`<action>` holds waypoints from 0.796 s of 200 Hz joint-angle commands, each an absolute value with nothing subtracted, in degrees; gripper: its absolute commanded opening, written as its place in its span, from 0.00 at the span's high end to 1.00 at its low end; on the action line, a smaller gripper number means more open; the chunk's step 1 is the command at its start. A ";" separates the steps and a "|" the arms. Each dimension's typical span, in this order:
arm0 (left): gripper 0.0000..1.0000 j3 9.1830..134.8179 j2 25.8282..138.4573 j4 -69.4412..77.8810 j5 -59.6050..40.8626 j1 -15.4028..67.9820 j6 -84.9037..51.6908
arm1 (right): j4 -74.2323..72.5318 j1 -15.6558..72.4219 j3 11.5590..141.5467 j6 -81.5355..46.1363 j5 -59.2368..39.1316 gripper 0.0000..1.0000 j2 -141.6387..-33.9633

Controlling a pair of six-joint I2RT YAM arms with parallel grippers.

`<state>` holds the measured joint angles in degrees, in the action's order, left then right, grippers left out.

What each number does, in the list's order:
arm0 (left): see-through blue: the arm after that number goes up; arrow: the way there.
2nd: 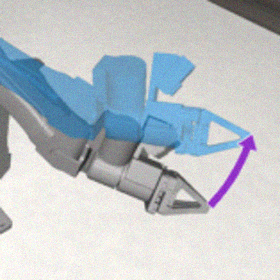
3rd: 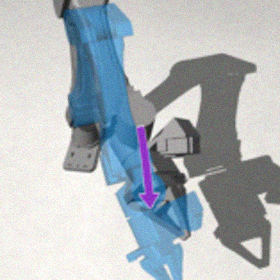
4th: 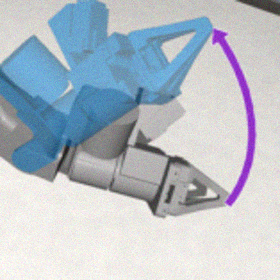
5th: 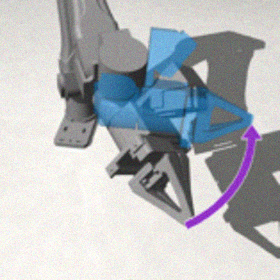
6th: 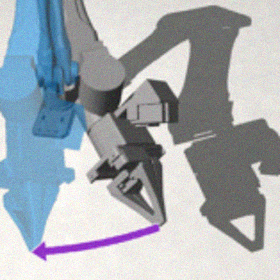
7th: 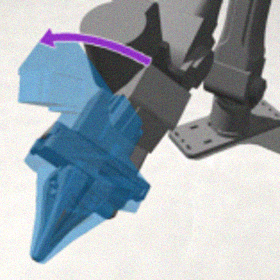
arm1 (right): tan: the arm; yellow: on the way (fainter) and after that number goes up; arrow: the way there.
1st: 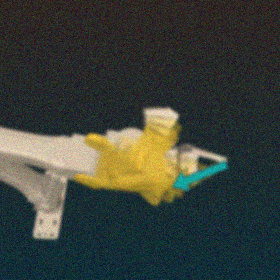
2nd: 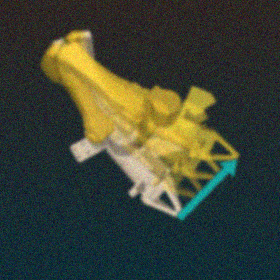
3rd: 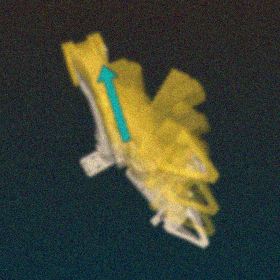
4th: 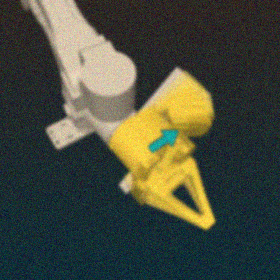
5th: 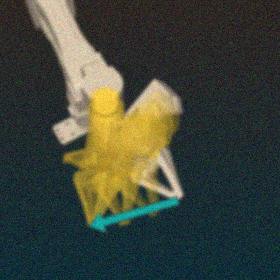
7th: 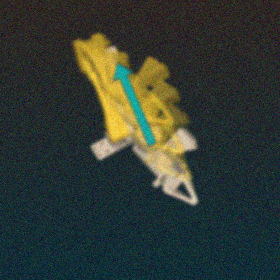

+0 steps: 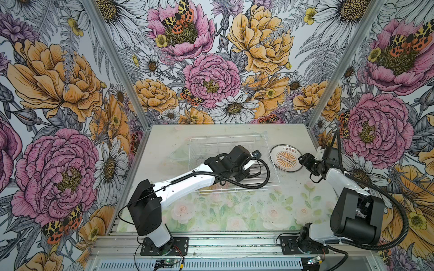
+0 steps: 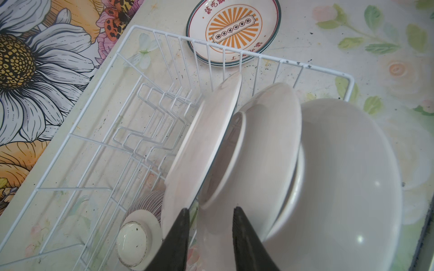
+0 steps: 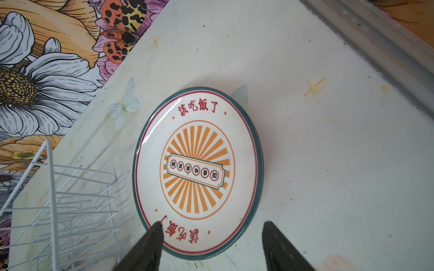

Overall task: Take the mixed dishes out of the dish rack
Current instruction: 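Open the right gripper on the stack while the left gripper moves over the rack, then grasp the red-lettered printed plate in the rack with the left gripper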

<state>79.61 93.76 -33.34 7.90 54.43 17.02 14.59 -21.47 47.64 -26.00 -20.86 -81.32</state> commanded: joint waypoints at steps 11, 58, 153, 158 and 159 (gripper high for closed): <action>0.67 82.76 96.00 -33.77 11.54 55.52 19.91 | 15.17 -20.46 47.97 -26.18 -22.40 0.31 -78.72; 0.67 85.82 99.80 -34.91 14.86 55.99 22.73 | 15.35 -20.29 47.46 -26.27 -22.84 0.31 -75.97; 0.74 90.16 106.77 -34.66 23.54 56.51 28.75 | 15.21 -20.30 47.20 -26.52 -23.91 0.31 -73.94; 0.75 90.19 106.95 -34.50 24.10 56.59 29.18 | 15.23 -20.28 47.20 -26.46 -23.91 0.31 -74.00; 0.75 90.19 106.96 -34.43 24.22 56.60 29.27 | 15.22 -20.29 47.20 -26.50 -23.91 0.31 -73.96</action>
<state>88.75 105.21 -34.87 19.81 55.94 26.57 15.64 -20.62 47.64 -26.02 -22.83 -75.64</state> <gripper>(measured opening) 0.267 0.690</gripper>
